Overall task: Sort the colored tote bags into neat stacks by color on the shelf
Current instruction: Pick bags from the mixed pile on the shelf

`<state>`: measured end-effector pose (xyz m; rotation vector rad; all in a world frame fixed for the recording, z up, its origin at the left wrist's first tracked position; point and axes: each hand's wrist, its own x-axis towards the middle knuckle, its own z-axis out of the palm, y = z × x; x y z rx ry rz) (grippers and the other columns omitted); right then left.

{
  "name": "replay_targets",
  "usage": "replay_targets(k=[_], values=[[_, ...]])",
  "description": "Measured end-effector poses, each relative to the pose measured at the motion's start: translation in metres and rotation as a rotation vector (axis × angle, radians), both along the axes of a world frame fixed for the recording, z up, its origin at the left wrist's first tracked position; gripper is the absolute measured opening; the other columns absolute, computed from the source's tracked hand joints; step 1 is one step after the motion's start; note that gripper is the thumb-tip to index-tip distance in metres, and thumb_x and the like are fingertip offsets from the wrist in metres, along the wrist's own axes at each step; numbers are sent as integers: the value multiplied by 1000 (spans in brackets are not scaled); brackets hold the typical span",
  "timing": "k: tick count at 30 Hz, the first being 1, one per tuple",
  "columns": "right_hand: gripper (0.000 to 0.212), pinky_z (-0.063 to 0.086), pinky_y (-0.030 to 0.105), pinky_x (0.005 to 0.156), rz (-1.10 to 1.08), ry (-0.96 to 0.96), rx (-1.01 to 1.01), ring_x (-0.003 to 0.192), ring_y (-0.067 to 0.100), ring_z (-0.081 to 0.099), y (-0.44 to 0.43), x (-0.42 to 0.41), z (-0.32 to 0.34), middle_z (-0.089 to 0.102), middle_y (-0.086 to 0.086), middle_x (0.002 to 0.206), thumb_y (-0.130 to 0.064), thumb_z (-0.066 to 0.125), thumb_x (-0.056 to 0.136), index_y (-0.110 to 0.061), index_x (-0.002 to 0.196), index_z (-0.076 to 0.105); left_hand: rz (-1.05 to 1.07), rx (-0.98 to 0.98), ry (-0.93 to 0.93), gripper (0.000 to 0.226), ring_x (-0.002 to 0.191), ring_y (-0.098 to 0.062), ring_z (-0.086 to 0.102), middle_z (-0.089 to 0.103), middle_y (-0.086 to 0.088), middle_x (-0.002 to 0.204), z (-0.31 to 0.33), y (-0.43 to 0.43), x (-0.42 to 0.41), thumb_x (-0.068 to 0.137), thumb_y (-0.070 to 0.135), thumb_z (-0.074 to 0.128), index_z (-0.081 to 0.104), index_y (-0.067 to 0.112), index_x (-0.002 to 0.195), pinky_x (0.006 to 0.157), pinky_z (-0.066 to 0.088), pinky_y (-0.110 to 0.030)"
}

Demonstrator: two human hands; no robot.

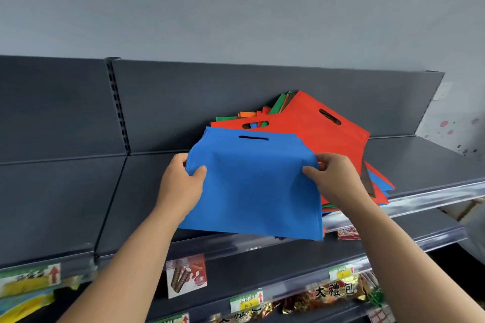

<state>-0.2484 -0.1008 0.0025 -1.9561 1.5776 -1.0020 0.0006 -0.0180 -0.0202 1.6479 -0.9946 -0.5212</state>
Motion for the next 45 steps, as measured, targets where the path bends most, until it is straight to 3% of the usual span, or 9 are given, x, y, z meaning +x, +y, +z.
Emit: replay_targets(k=[8, 13, 19, 26, 31, 35, 38, 42, 45], values=[[53, 45, 34, 80, 48, 122, 26, 101, 31, 56, 27, 95, 0, 59, 14, 113, -19, 60, 88, -2, 135, 44, 34, 107, -49, 21, 56, -18, 41, 58, -10, 88, -7, 46, 91, 87, 9, 49, 53, 15, 107, 49, 32, -26], [48, 44, 30, 78, 105, 125, 67, 102, 26, 55, 58, 174, -10, 57, 12, 123, -22, 60, 88, -8, 132, 47, 166, 128, -131, 52, 59, -3, 41, 48, 15, 87, -9, 95, 162, 93, 18, 55, 36, 13, 141, 50, 36, -21], [36, 38, 24, 73, 165, 154, 135, 87, 16, 50, 97, 271, -30, 60, 8, 117, -24, 61, 88, -11, 121, 56, 198, 252, -137, 16, 60, -18, 36, 38, 0, 72, -27, 155, 254, 84, 16, 58, 43, 18, 79, 53, 29, -30], [37, 38, 26, 70, 251, 164, 189, 85, 17, 49, 143, 356, -41, 60, 7, 119, -19, 58, 89, -8, 124, 54, 207, 281, -62, 16, 63, -18, 52, 64, -18, 86, -38, 207, 337, 80, 12, 59, 57, 6, 96, 53, 39, -31], [33, 52, 40, 77, 271, 128, 260, 94, 29, 62, 160, 403, -39, 63, 16, 108, -17, 63, 86, 4, 110, 57, 318, 274, -115, 47, 76, -17, 37, 35, 3, 80, -37, 232, 370, 85, 10, 62, 24, 32, 69, 67, 35, -32], [32, 52, 38, 74, 339, 120, 280, 79, 23, 58, 160, 437, -36, 63, 14, 108, -19, 62, 88, 1, 113, 57, 349, 248, -114, 21, 66, -16, 43, 51, -5, 90, -34, 246, 392, 88, 7, 54, 45, 25, 87, 61, 40, -31], [45, 45, 29, 70, 429, 108, 203, 91, 21, 56, 160, 461, -33, 56, 10, 127, -18, 60, 89, -8, 132, 48, 395, 231, -134, 50, 56, -2, 42, 49, 3, 133, -27, 256, 405, 91, 5, 49, 45, 24, 137, 55, 41, -24], [59, 40, 18, 53, 527, 58, 156, 71, 8, 57, 163, 489, -31, 49, 2, 135, -15, 56, 90, -20, 145, 33, 449, 181, -143, 61, 44, -12, 40, 43, 9, 132, -12, 272, 422, 91, 5, 44, 34, 35, 144, 44, 39, -27], [63, 48, 26, 72, 566, 35, 113, 96, 17, 59, 168, 507, -31, 44, -2, 141, -17, 55, 90, -28, 146, 29, 458, 169, -161, 64, 41, -9, 37, 38, 10, 142, -3, 284, 436, 91, 5, 44, 31, 38, 144, 44, 40, -25]])
